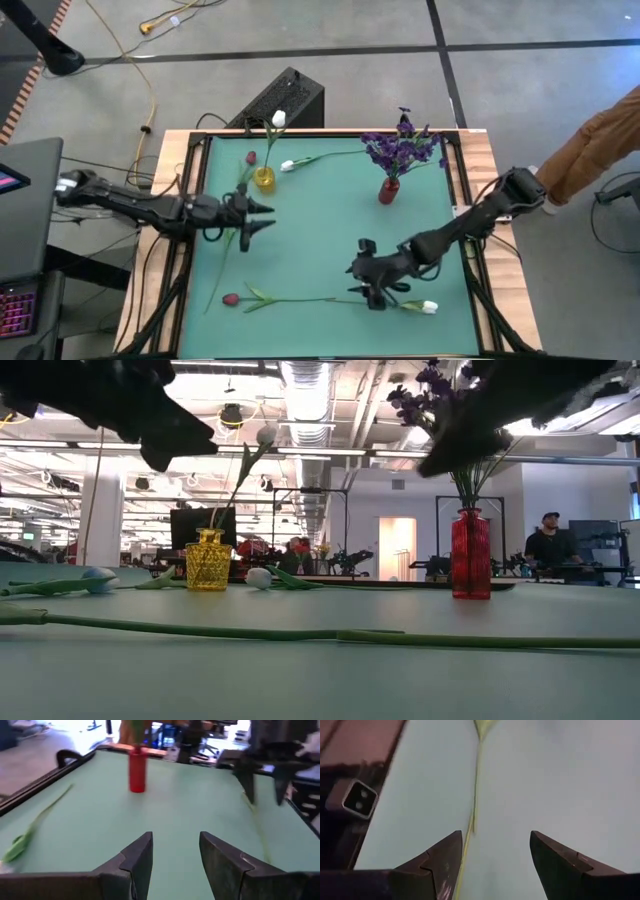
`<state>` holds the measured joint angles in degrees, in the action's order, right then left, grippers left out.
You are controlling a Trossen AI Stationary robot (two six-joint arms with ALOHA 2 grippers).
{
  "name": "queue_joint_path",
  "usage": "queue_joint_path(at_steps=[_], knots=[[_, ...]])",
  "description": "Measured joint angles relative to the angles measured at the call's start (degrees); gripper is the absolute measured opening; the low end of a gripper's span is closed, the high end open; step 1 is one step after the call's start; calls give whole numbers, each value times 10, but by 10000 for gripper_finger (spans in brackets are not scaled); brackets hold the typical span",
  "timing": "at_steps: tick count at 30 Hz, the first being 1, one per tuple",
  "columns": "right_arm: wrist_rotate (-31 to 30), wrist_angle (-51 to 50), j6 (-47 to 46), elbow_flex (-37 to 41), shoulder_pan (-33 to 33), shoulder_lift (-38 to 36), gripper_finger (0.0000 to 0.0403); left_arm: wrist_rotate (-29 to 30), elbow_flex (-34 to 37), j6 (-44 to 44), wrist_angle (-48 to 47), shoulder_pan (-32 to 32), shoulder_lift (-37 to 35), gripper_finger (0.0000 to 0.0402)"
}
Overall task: Sort flowers into vase by color
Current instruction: Put the bottom right white flower into the yellow vase
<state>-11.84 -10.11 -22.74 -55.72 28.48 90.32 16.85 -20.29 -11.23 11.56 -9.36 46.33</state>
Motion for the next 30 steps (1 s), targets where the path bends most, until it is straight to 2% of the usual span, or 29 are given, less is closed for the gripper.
queue_joint_path(at_steps=[3, 7, 14, 24, 30], knots=[[-2, -70, -63, -25, 22, 0, 260, 15, 0, 14, 32, -37, 27, 149], [-2, -94, -130, -28, 58, 0, 260, 17, 0, 34, 76, -74, 65, 149], [-6, -108, -154, -28, 116, 0, 260, -9, 0, 90, 156, -117, 134, 149], [-36, -161, -275, 5, 164, 0, 260, -16, 0, 117, 214, -126, 209, 149], [-40, -127, -298, 35, 169, 8, 260, -31, 0, 120, 220, -126, 213, 149]])
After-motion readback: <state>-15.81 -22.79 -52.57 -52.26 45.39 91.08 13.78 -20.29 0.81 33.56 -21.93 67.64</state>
